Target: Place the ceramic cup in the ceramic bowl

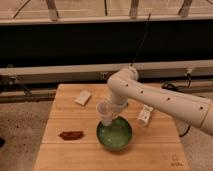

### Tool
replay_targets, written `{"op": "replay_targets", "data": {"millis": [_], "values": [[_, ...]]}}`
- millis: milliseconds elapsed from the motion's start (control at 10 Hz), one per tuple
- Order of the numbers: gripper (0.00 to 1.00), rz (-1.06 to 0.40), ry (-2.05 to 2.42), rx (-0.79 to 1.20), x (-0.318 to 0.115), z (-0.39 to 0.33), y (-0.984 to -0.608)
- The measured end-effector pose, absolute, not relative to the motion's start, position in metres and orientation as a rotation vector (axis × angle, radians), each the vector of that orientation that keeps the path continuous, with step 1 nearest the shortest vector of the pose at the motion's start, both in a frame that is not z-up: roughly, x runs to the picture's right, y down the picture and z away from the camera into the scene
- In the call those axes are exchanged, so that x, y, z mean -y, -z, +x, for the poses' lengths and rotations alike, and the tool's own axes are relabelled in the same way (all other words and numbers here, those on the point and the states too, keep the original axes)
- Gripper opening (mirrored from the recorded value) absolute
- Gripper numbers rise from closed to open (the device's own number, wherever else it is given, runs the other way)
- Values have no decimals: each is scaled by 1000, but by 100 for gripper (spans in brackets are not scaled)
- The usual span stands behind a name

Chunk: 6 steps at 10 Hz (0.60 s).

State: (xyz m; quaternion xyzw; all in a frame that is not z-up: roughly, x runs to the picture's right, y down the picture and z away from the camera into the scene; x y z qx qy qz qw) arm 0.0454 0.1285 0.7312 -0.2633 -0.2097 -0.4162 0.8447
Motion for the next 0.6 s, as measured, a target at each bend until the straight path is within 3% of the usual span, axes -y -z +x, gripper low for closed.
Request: {"op": "replay_targets", "data": {"millis": [600], "values": [[1,-556,855,482,-144,55,-731]]}}
